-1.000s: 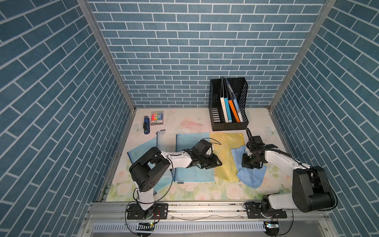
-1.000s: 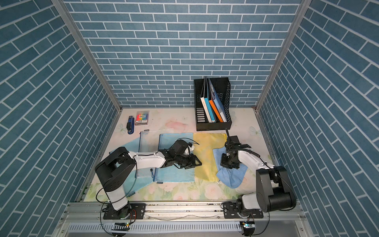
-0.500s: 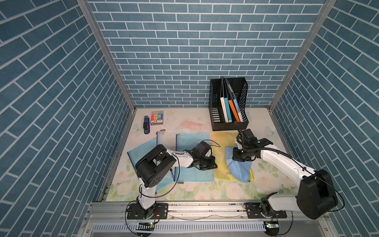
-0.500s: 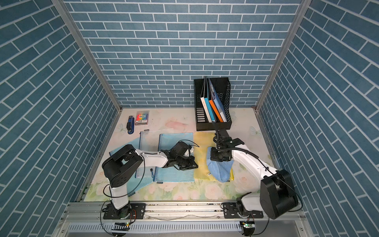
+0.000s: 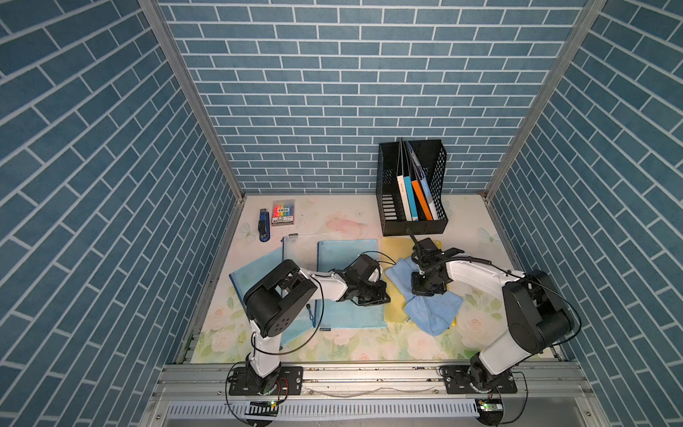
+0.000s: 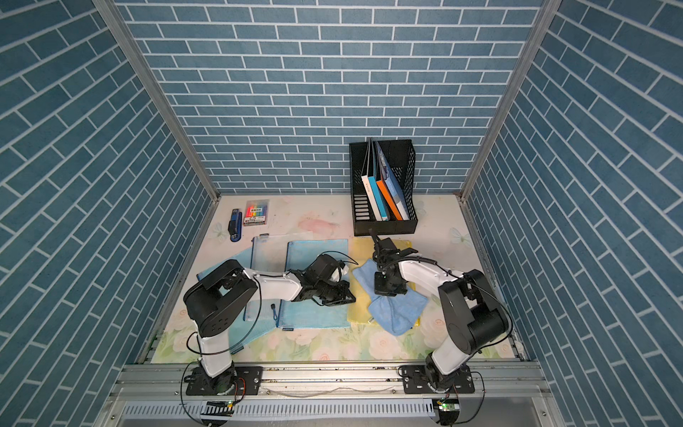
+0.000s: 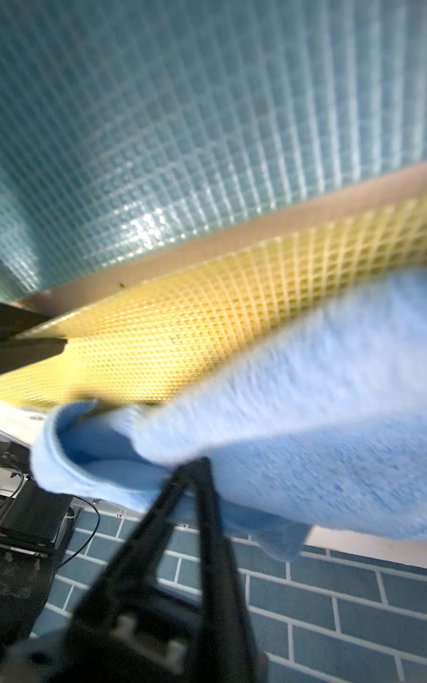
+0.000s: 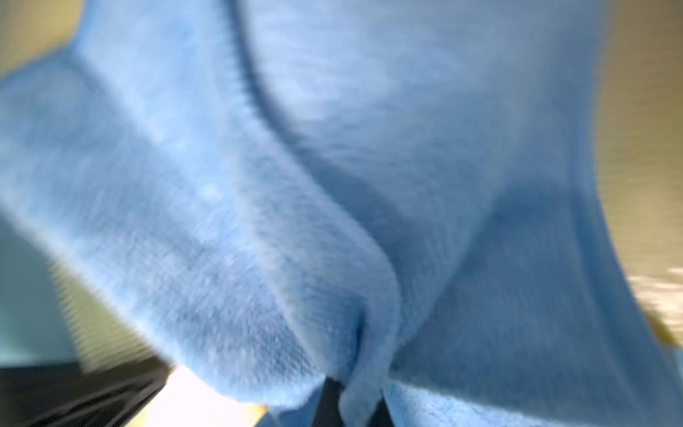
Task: Wipe the document bag
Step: Wipe the dirt from the document bag.
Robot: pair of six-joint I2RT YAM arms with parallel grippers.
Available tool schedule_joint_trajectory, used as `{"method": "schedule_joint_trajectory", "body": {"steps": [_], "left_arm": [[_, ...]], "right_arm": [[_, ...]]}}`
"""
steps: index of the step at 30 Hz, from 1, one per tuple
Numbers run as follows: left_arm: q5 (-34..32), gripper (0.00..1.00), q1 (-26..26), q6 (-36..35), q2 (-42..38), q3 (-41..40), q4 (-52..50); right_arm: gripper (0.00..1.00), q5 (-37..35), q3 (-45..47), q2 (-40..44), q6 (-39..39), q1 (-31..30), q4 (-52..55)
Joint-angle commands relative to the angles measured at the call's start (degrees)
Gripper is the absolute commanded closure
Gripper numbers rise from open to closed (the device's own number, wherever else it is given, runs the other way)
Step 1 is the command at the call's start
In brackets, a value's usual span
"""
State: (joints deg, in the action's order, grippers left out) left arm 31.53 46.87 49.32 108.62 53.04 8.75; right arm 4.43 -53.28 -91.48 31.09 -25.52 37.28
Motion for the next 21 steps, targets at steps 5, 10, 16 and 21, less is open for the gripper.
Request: {"method": "schedule_joint_trajectory", "body": {"steps": [5, 10, 16, 21], "left_arm": [[0.26, 1.00, -0.55, -1.55, 0.32, -2.72, -2.07], [0.82, 1.00, -0.58, -1.69, 0.89, -2.83, -2.16], [0.55, 1.00, -0.55, -1.31, -0.20, -4.28, -1.57], [-0.41, 1.00, -0.73, -0.99, -1.04, -5.17, -1.55]], "right_arm": [[1.00, 2.61, -4.44, -3.24, -0.67, 4.40, -1.28], [1.00, 7.66, -15.33, -14.49, 2.68, -6.07, -5.74], [1.00, 8.45, -20.25, -20.10, 6.25, -7.26, -11.04], [1.00, 1.87, -19.49, -19.42, 1.35, -3.07, -6.03]]}}
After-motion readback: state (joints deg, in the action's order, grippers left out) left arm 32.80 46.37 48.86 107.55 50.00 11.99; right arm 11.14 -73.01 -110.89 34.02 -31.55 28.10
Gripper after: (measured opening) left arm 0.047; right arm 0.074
